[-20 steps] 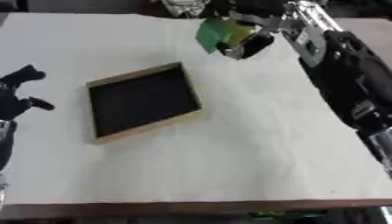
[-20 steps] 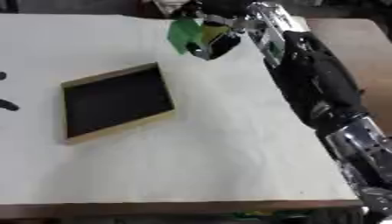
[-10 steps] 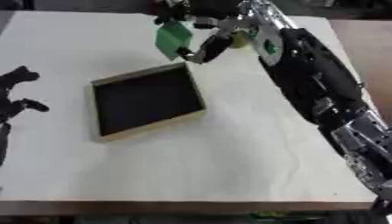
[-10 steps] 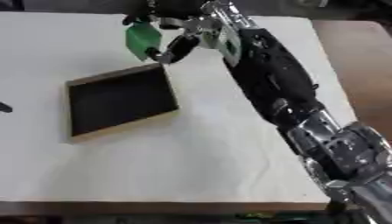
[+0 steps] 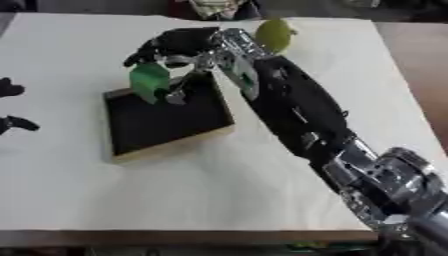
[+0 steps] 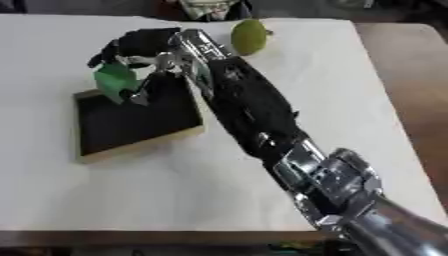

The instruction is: Pick up objects on the table and place them in the box.

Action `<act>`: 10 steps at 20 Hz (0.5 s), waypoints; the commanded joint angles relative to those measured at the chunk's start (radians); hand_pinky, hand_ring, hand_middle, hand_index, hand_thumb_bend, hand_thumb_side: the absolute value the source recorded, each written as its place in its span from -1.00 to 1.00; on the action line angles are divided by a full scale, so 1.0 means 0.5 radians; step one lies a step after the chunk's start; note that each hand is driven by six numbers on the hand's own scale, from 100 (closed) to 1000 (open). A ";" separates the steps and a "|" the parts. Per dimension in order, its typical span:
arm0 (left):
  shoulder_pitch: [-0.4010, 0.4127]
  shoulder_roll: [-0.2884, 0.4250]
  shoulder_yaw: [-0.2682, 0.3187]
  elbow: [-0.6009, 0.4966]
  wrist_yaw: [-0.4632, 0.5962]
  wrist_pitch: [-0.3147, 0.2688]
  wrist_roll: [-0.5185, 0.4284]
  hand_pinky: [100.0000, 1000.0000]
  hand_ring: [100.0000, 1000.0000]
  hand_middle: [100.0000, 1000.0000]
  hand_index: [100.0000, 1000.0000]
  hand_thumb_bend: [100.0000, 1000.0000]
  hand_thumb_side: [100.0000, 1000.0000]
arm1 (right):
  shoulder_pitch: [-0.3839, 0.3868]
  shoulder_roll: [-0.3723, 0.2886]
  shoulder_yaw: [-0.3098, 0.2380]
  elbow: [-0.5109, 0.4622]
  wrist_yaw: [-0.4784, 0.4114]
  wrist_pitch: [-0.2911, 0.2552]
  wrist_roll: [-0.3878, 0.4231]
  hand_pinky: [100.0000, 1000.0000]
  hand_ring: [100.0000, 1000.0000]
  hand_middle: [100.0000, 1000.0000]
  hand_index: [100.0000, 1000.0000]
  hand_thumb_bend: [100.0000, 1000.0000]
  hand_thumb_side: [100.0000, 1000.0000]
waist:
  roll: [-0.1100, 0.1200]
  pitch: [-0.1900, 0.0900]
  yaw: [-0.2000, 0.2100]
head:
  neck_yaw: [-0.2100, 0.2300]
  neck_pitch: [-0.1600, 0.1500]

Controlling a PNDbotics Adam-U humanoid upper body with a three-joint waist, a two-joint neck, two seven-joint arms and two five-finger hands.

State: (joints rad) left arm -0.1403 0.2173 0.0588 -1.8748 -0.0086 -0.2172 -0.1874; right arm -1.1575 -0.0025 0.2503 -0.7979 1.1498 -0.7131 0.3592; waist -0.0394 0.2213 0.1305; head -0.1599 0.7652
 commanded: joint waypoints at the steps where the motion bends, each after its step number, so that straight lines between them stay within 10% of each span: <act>1: -0.016 0.019 0.019 -0.040 0.003 -0.004 0.023 0.02 0.95 0.42 0.64 -0.19 0.62 | -0.026 0.035 0.014 -0.028 0.097 -0.045 -0.035 0.73 0.66 0.46 1.00 -1.00 -0.50 | 0.013 -0.032 -0.003 | -0.011 0.010; 6: -0.016 0.019 0.016 -0.041 0.004 -0.005 0.028 0.02 0.95 0.41 0.64 -0.20 0.63 | -0.013 0.069 0.052 -0.071 0.182 -0.117 -0.086 0.81 0.81 0.99 1.00 -1.00 -0.45 | 0.015 -0.034 -0.013 | -0.016 0.010; 10: -0.015 0.020 0.015 -0.040 0.006 -0.004 0.030 0.02 0.95 0.41 0.64 -0.19 0.63 | -0.015 0.070 0.078 -0.098 0.220 -0.145 -0.084 0.84 0.86 1.00 1.00 -1.00 -0.42 | 0.014 -0.036 -0.021 | -0.016 0.010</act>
State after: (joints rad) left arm -0.1403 0.2172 0.0605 -1.8749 -0.0082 -0.2187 -0.1755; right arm -1.1446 0.0328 0.2873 -0.8207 1.2497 -0.7789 0.3193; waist -0.0388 0.2213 0.1206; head -0.1654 0.7652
